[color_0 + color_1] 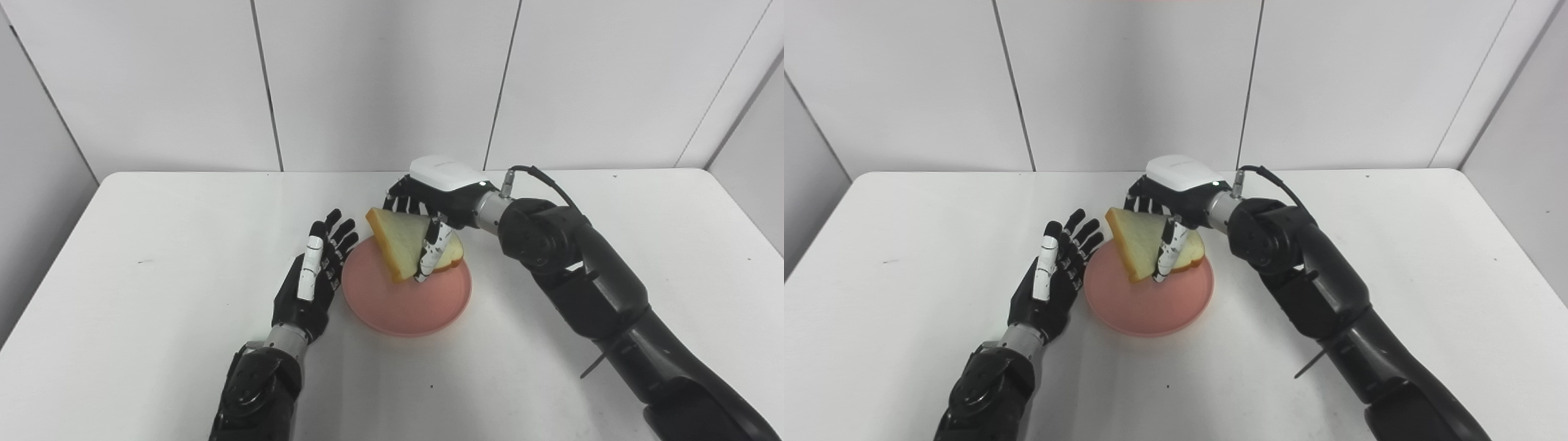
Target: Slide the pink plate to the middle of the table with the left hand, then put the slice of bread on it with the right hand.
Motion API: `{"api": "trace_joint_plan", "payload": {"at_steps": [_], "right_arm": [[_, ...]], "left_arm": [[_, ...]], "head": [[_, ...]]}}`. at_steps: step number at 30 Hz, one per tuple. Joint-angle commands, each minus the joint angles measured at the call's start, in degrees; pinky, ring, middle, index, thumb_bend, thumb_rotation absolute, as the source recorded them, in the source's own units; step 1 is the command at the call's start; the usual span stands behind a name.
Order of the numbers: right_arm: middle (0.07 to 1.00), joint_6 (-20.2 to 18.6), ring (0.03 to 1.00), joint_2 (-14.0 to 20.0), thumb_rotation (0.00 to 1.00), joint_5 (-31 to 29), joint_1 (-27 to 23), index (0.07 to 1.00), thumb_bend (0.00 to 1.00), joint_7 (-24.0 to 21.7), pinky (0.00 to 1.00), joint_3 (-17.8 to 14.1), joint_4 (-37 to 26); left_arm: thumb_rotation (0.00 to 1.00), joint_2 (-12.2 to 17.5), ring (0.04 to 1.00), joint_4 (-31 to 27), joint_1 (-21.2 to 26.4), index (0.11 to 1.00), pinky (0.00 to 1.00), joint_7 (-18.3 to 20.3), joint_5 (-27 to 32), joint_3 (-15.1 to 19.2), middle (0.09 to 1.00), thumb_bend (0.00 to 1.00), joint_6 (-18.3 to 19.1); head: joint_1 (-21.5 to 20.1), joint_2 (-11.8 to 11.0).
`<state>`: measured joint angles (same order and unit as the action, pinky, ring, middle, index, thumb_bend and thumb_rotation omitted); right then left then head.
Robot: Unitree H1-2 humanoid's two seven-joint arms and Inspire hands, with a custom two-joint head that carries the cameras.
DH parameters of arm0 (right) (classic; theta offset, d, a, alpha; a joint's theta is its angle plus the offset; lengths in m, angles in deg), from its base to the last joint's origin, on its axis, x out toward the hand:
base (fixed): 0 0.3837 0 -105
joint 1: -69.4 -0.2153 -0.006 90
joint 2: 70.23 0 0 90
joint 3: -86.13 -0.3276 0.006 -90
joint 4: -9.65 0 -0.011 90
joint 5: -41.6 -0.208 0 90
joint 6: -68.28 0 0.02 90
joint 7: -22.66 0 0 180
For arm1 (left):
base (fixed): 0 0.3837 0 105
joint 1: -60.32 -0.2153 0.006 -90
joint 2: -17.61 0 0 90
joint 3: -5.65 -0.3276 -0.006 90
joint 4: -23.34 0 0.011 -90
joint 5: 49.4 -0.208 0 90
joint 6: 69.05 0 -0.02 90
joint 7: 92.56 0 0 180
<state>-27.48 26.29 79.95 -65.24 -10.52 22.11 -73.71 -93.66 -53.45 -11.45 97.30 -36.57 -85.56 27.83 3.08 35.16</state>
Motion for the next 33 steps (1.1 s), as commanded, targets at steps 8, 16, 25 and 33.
{"api": "trace_joint_plan", "payload": {"at_steps": [8,16,25,33], "right_arm": [[0.49,2.4,0.404,-1.1,0.0,4.0,-4.4,0.512,0.52,-0.5,0.35,3.7,1.0],[0.458,3.1,0.378,-1.5,0.0,6.1,-4.6,0.545,0.51,-0.6,0.39,5.7,2.6],[0.479,3.6,0.375,-2.2,0.0,7.7,-4.0,0.549,0.51,-0.4,0.34,6.4,2.7],[0.761,0.7,0.73,-1.7,0.17,9.4,-4.8,0.796,0.76,-5.3,0.62,5.8,-1.5]], "left_arm": [[0.91,-0.1,0.961,0.5,-1.1,0.964,0.97,-0.9,-0.5,-0.1,0.957,0.81,2.3],[0.93,0.0,0.966,0.6,-0.9,0.972,0.97,-0.7,-0.7,-0.1,0.964,0.79,1.8],[0.93,-0.1,0.965,0.0,-0.9,0.973,0.97,-1.1,-1.0,-0.2,0.962,0.79,2.3],[0.94,0.1,0.969,-0.1,-0.7,0.985,0.98,-0.7,-0.5,-0.1,0.97,0.78,2.3]], "head": [[0.2,0.4],[0.3,0.8],[0.5,1.1],[0.5,1.1]]}}
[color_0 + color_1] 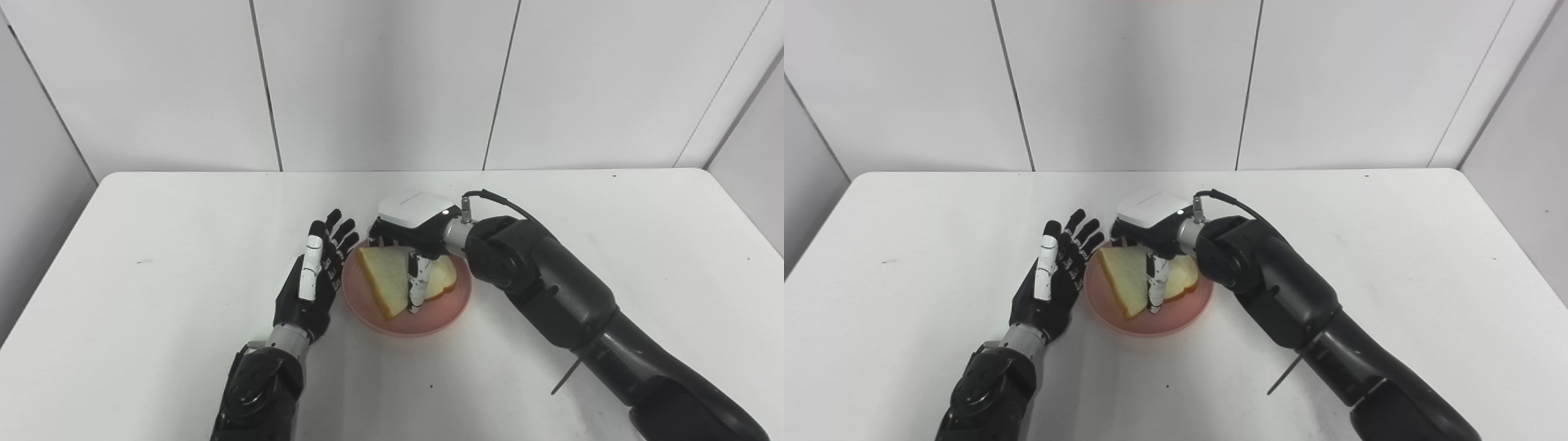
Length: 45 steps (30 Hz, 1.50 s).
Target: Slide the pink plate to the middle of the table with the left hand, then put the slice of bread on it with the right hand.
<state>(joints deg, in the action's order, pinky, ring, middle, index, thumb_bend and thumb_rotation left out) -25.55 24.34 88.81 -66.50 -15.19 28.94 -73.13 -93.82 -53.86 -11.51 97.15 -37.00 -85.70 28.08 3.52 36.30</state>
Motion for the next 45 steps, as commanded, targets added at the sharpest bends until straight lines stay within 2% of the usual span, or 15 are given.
{"api": "trace_joint_plan", "payload": {"at_steps": [1,3,5,7,8,14,25,30,33,34,36,38,39,41,45], "right_arm": [[0.816,-2.0,0.784,0.3,0.21,0.9,-3.8,0.828,0.78,-1.9,0.67,-1.1,-2.8],[0.88,-3.3,0.845,0.3,0.26,1.5,-4.2,0.872,0.81,-4.1,0.72,-1.5,-4.1],[0.919,-4.7,0.885,0.2,0.29,2.0,-4.6,0.901,0.85,-6.4,0.81,-2.0,-5.4],[0.949,-6.4,0.926,0.2,0.31,2.4,-5.1,0.916,0.9,-9.0,0.94,-2.2,-6.8],[0.966,-7.0,0.948,0.3,0.33,2.5,-5.4,0.92,0.93,-10.1,0.98,-2.3,-7.4],[0.998,-8.1,0.995,0.8,0.34,2.8,-6.5,0.95,1.0,-14.5,0.97,-2.5,-10.2],[1.0,-9.2,1.0,2.2,0.39,5.4,-7.7,0.994,1.0,-20.1,0.99,-3.7,-13.5],[1.0,-14.3,1.0,2.4,0.34,6.1,-6.6,0.994,1.0,-23.3,1.0,-7.2,-18.4],[1.0,-16.2,1.0,2.7,0.35,1.1,-2.6,0.989,1.0,-20.1,1.0,-13.0,-20.8],[1.0,-16.5,1.0,2.6,0.37,-0.7,-1.3,0.995,1.0,-19.0,0.94,-14.7,-21.2],[1.0,-16.9,0.995,2.1,0.42,-3.9,1.4,1.0,1.0,-16.6,0.89,-17.8,-21.3],[1.0,-17.4,0.98,1.3,0.49,-7.3,4.5,1.0,1.0,-13.4,0.88,-20.9,-21.2],[1.0,-17.4,0.979,0.7,0.49,-9.2,6.8,1.0,1.0,-11.1,0.87,-22.8,-21.2],[0.996,-17.1,0.973,-0.1,0.56,-11.5,10.6,1.0,1.0,-7.1,0.86,-25.0,-21.5],[1.0,-15.4,0.978,-2.7,0.87,-14.0,18.8,1.0,0.99,2.2,0.87,-27.8,-21.8]], "left_arm": [[0.94,0.2,0.97,0.2,-0.7,0.988,0.98,-0.5,-0.1,0.0,0.971,0.78,2.0],[0.95,0.3,0.969,0.3,-0.7,0.985,0.98,-0.4,-0.2,0.0,0.969,0.78,1.6],[0.95,0.2,0.97,0.4,-0.7,0.98,0.98,-0.5,-0.2,0.0,0.967,0.77,1.5],[0.93,0.0,0.965,0.1,-0.8,0.967,0.97,-0.9,-0.3,0.1,0.958,0.78,1.8],[0.93,-0.1,0.964,0.0,-0.8,0.961,0.97,-1.1,-0.3,0.2,0.955,0.78,1.9],[0.93,0.2,0.969,-0.5,-1.1,0.969,0.97,-0.8,-0.4,0.0,0.962,0.78,1.9],[0.92,0.5,0.969,-1.7,-1.4,0.976,0.98,-0.7,-0.2,0.1,0.966,0.8,2.6],[0.91,0.7,0.975,-1.6,-1.4,0.987,0.98,-0.2,0.2,0.5,0.973,0.81,1.8],[0.92,1.0,0.973,-3.6,-2.0,0.984,0.98,-0.7,-0.5,0.3,0.974,0.81,2.1],[0.92,1.1,0.974,-4.1,-2.2,0.983,0.98,-0.8,-0.7,0.2,0.975,0.81,2.2],[0.92,1.1,0.971,-5.2,-2.6,0.973,0.98,-1.3,-1.2,0.2,0.97,0.81,2.2],[0.9,0.9,0.961,-6.4,-3.1,0.958,0.97,-2.1,-1.8,0.3,0.962,0.8,2.0],[0.9,0.9,0.96,-7.3,-3.4,0.957,0.97,-2.4,-2.2,0.2,0.961,0.8,1.8],[0.91,1.1,0.962,-8.7,-3.9,0.96,0.97,-2.9,-3.1,-0.1,0.964,0.79,1.5],[0.92,1.8,0.984,-11.2,-4.7,0.974,1.0,-2.9,-4.1,-0.7,0.986,0.76,-0.3]], "head": [[0.0,-0.1],[0.0,-0.1],[0.0,-0.1],[0.0,-0.1],[0.0,-0.1],[-0.2,-0.2],[-0.7,-0.2],[-0.9,-0.4],[-1.2,-1.1],[-1.2,-1.1],[-1.5,-1.9],[-1.6,-2.1],[-1.7,-2.6],[-1.9,-3.0],[-1.9,-3.8]]}}
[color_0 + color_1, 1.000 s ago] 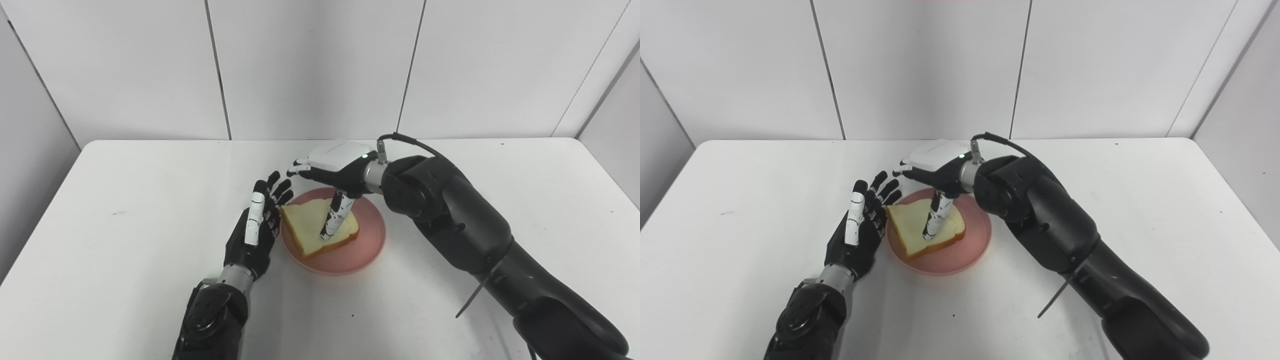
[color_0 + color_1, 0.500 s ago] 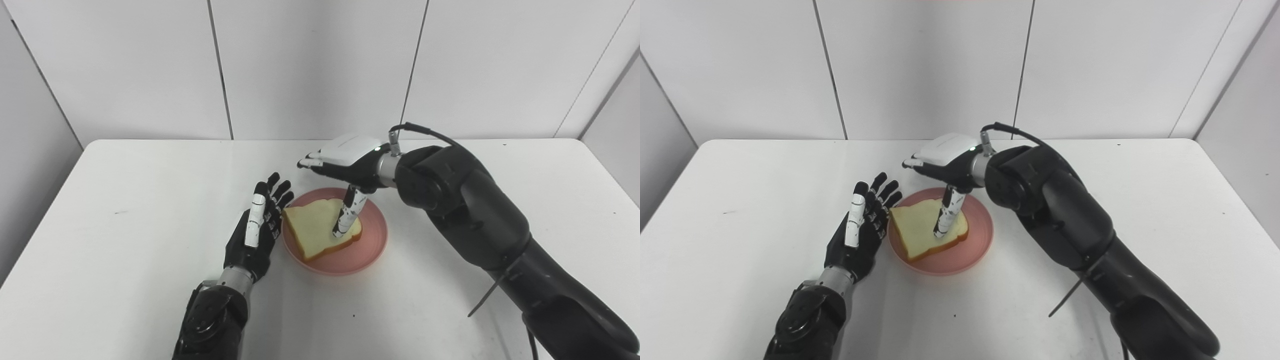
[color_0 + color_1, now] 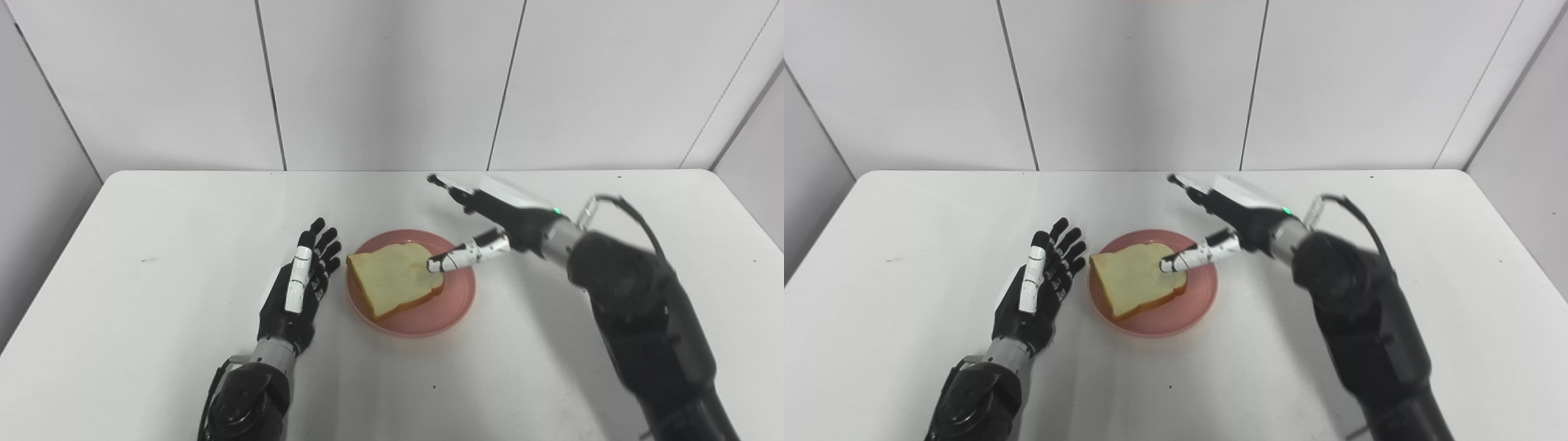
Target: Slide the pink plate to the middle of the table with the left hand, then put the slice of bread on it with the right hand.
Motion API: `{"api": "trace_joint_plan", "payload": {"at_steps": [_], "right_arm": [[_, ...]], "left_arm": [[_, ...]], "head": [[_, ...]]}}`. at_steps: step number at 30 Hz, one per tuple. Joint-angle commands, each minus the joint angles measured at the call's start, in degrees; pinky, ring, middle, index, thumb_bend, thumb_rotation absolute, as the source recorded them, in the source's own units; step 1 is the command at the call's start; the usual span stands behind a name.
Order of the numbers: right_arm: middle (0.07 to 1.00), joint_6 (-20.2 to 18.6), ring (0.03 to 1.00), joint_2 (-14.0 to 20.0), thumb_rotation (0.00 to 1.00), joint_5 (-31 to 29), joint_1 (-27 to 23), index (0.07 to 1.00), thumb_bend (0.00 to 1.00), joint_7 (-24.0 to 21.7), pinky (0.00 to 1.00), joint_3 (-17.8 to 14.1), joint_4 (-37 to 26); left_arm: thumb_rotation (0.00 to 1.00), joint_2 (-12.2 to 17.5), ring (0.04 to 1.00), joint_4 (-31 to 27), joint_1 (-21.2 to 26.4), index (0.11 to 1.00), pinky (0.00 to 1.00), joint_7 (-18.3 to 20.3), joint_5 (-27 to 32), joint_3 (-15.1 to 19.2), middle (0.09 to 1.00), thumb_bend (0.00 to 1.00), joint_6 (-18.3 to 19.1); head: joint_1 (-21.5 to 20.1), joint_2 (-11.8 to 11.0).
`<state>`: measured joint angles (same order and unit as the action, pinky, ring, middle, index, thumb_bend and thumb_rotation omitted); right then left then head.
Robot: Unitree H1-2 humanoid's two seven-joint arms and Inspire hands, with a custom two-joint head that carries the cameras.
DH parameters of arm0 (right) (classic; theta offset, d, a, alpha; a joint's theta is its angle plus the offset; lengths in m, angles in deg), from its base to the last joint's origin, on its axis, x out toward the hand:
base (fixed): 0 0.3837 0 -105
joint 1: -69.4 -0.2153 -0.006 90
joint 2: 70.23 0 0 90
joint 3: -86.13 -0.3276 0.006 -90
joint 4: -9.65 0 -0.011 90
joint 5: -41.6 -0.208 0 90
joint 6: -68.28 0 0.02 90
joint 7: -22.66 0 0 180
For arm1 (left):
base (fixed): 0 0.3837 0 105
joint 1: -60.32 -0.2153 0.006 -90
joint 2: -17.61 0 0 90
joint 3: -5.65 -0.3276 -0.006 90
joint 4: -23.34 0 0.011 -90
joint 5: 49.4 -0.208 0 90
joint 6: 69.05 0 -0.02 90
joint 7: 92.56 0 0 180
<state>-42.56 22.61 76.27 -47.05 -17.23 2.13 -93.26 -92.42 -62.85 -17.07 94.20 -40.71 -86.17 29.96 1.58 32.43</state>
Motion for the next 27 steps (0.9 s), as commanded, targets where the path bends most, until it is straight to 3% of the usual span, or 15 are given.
{"api": "trace_joint_plan", "payload": {"at_steps": [1,2,6,9,13,19,27], "right_arm": [[1.0,1.4,0.986,-1.9,0.93,-2.4,0.9,1.0,0.97,6.0,0.89,-1.5,-1.7],[1.0,1.1,0.996,-2.8,0.98,-3.5,2.3,1.0,0.94,7.6,0.92,-2.0,-1.8],[1.0,1.0,1.0,-6.8,1.0,-6.4,7.0,1.0,0.89,14.4,0.95,-3.6,-1.6],[1.0,6.8,1.0,-11.1,1.0,-12.4,10.3,1.0,0.82,21.3,0.99,-6.2,0.5],[1.0,12.7,1.0,-15.3,1.0,-18.7,13.1,1.0,0.84,27.5,0.98,-8.1,3.6],[1.0,19.4,1.0,-19.3,1.0,-24.7,15.9,1.0,0.77,33.4,0.99,-8.5,7.5],[1.0,21.8,1.0,-20.1,1.0,-28.1,17.5,1.0,0.68,36.2,1.0,-7.7,9.6]], "left_arm": [[0.92,0.6,0.985,-2.3,0.7,0.975,1.0,0.2,-0.6,-0.2,0.987,0.76,-3.0],[0.93,0.8,0.983,-2.3,0.5,0.973,1.0,0.2,-0.9,-0.3,0.986,0.77,-3.6],[0.91,0.9,0.978,-2.3,0.0,0.97,0.99,-0.1,-1.4,-0.1,0.984,0.79,-5.8],[0.91,1.0,0.976,-1.7,-0.4,0.971,1.0,-0.3,-2.0,-0.3,0.985,0.78,-7.0],[0.92,1.1,0.98,-0.7,-0.7,0.978,1.0,0.0,-2.2,-0.5,0.992,0.77,-8.8],[0.91,0.9,0.991,1.4,-0.8,0.986,1.0,-0.4,-2.9,-0.7,0.999,0.75,-12.3],[0.93,1.3,0.988,6.0,0.2,0.99,0.99,-0.7,-5.2,-1.0,1.0,0.76,-17.4]], "head": [[-0.1,-0.3],[-0.1,-0.3],[-0.3,-1.4],[-0.2,-2.3],[-0.2,-3.4],[0.0,-4.4],[0.9,-5.3]]}}
